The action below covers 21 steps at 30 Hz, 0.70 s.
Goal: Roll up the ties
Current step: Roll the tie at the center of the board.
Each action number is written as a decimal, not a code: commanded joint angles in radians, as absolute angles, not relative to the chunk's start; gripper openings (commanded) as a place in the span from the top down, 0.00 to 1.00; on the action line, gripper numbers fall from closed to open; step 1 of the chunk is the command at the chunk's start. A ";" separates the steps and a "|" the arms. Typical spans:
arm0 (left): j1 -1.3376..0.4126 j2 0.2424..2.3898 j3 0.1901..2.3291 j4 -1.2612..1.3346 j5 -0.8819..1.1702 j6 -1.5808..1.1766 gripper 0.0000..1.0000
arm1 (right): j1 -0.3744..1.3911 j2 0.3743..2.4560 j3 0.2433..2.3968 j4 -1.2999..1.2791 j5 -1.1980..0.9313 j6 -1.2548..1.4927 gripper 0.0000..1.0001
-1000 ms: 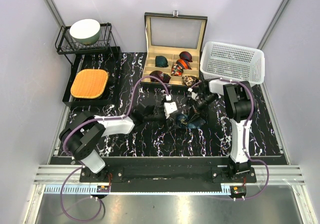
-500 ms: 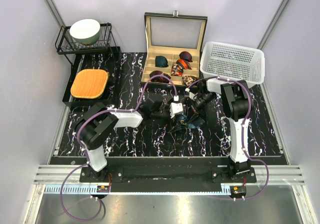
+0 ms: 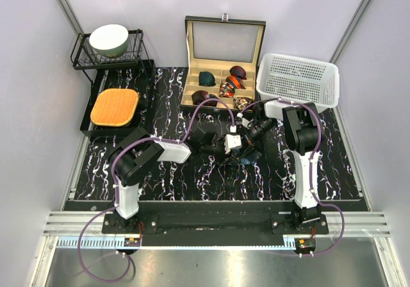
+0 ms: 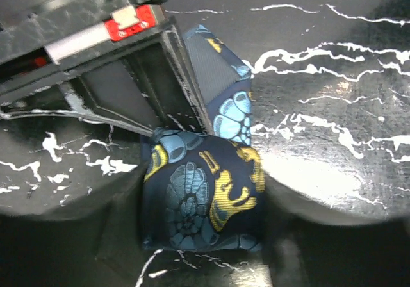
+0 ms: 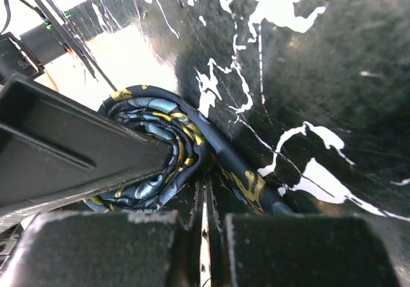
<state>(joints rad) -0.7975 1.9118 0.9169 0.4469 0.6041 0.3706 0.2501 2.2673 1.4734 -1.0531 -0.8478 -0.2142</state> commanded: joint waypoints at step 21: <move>-0.834 2.042 1.169 -0.235 0.420 0.446 0.90 | 0.156 2.066 1.325 -0.991 -1.052 -0.190 0.37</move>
